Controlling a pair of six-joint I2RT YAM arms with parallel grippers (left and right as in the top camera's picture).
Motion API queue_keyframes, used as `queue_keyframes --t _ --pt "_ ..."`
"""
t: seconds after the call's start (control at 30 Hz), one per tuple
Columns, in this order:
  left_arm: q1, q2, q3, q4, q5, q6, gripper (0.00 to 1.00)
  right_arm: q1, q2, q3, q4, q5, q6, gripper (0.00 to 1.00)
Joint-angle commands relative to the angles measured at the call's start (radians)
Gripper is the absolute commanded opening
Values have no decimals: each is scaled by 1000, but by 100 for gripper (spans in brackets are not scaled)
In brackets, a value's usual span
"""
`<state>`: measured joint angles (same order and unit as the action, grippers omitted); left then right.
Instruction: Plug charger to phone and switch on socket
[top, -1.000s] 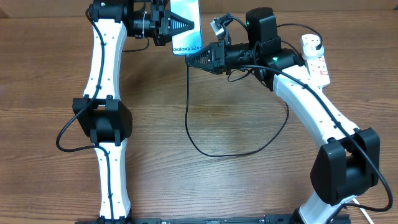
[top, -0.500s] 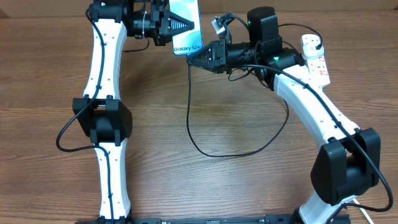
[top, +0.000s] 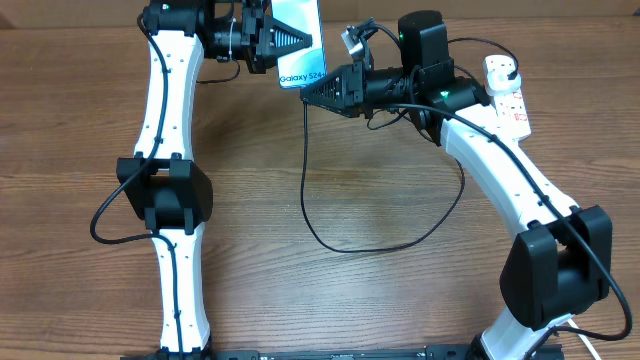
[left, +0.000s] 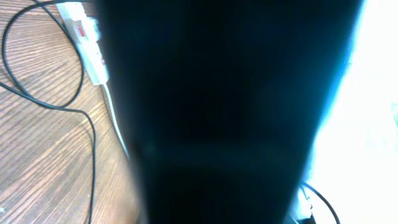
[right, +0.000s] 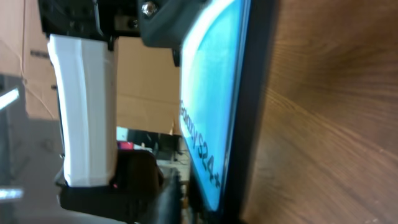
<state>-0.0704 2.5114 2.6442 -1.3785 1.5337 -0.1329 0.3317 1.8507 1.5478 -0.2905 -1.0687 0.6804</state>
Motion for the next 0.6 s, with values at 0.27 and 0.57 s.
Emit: queue_keyframes --t 0.27,0.57 --pt "-31 -15 15 6 -102 20 4 -37 -8 31 -14 148 -8 80" --pt "16 -15 15 112 -253 58 4 -48 -8 31 -117 208 -87 93"
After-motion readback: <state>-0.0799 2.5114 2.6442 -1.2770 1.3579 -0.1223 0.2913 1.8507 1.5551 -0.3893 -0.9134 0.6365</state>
